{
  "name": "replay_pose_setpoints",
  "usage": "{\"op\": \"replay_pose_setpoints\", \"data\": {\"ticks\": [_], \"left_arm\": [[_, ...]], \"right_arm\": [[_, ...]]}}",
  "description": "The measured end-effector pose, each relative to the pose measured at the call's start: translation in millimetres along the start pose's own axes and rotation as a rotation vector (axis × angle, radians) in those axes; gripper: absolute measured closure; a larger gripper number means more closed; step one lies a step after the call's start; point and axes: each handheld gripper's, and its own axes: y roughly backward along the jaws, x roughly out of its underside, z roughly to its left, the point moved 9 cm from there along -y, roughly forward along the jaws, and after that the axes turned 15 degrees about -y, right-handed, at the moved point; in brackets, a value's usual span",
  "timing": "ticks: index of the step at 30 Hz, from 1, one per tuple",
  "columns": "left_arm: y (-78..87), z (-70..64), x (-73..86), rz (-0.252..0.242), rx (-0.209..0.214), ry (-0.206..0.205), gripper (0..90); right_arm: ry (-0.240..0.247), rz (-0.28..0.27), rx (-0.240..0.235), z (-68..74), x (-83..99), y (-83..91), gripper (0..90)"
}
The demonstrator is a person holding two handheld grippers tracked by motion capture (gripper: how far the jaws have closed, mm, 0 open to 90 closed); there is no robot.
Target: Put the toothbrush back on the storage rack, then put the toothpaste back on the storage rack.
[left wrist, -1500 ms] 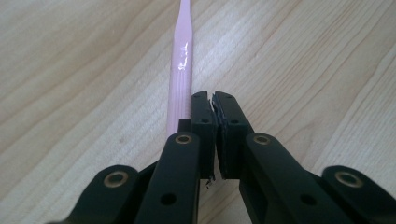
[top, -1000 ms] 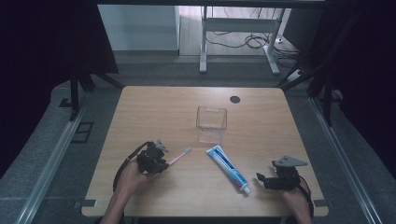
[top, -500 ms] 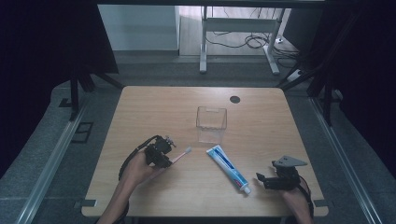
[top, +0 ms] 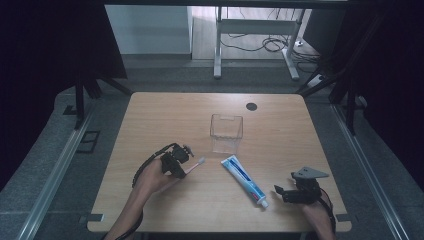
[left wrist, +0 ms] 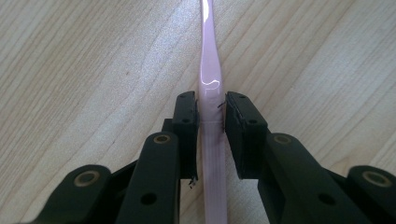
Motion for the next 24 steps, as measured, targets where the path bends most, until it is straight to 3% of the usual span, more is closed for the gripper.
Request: {"op": "replay_pose_setpoints", "data": {"ticks": [9, 13, 24], "left_arm": [[-2.3, -1.0, -4.5, 0.02, -0.008, 0.023, 78.7], [0.7, -1.9, -7.6, -0.019, 0.0, 0.049, 78.7], [15.8, -2.4, -10.7, -0.072, 0.0, 0.041, 78.7]], "right_arm": [[0.0, 0.0, -0.002, 0.1, 0.0, 0.0, 14.5], [0.002, -0.001, -0.002, -0.5, 0.4, 0.2, 14.5], [-0.004, -0.01, -0.003, -0.7, -1.2, 1.2, 14.5]]}}
